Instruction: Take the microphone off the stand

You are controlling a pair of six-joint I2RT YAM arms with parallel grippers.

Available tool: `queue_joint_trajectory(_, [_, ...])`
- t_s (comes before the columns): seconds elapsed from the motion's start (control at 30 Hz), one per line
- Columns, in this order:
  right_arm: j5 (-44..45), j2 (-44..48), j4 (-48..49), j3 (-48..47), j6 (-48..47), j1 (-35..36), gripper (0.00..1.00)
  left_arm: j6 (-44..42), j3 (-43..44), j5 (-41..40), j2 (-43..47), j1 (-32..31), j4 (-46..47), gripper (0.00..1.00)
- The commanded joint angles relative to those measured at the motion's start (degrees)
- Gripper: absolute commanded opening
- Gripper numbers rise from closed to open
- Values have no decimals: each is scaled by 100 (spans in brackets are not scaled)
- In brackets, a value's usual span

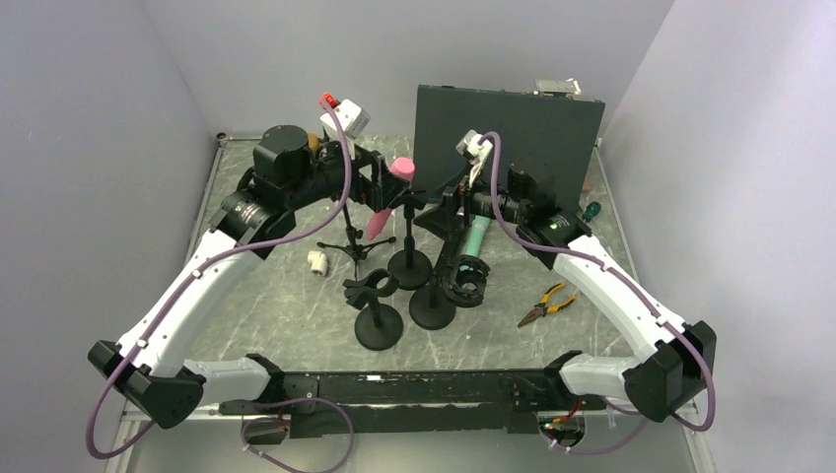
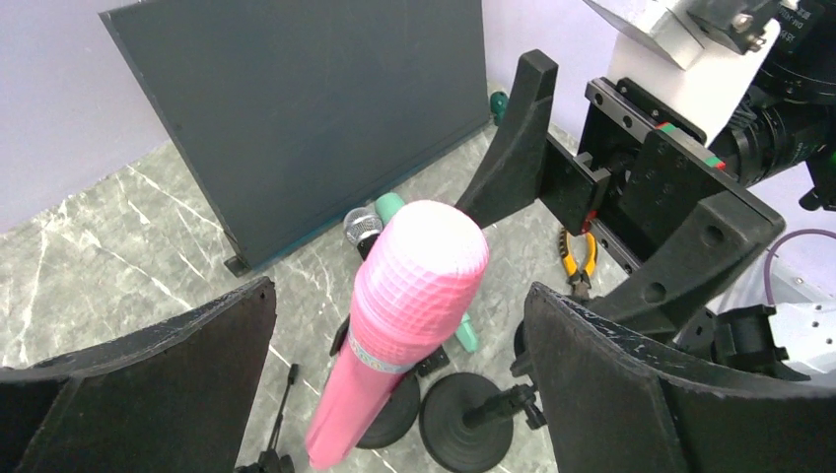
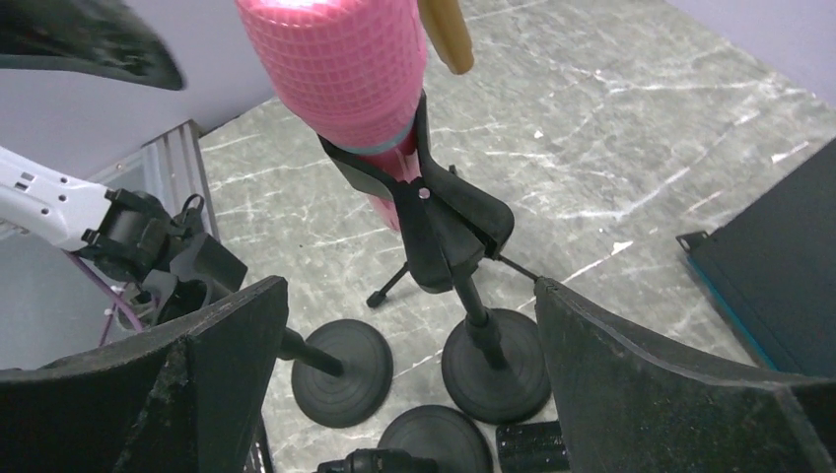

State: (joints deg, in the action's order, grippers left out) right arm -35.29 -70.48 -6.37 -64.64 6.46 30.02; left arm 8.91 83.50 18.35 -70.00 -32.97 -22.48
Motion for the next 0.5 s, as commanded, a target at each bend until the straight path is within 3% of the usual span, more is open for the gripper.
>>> queue_joint_trajectory(0.0, [-533, -135, 527, -20, -311, -123, 96, -214, -12, -55, -98, -10, 586, 98])
queue_joint_trajectory(0.47, [-1563, -741, 760, -294, -286, -357, 89, -101, -89, 287, -487, -85, 897, 82])
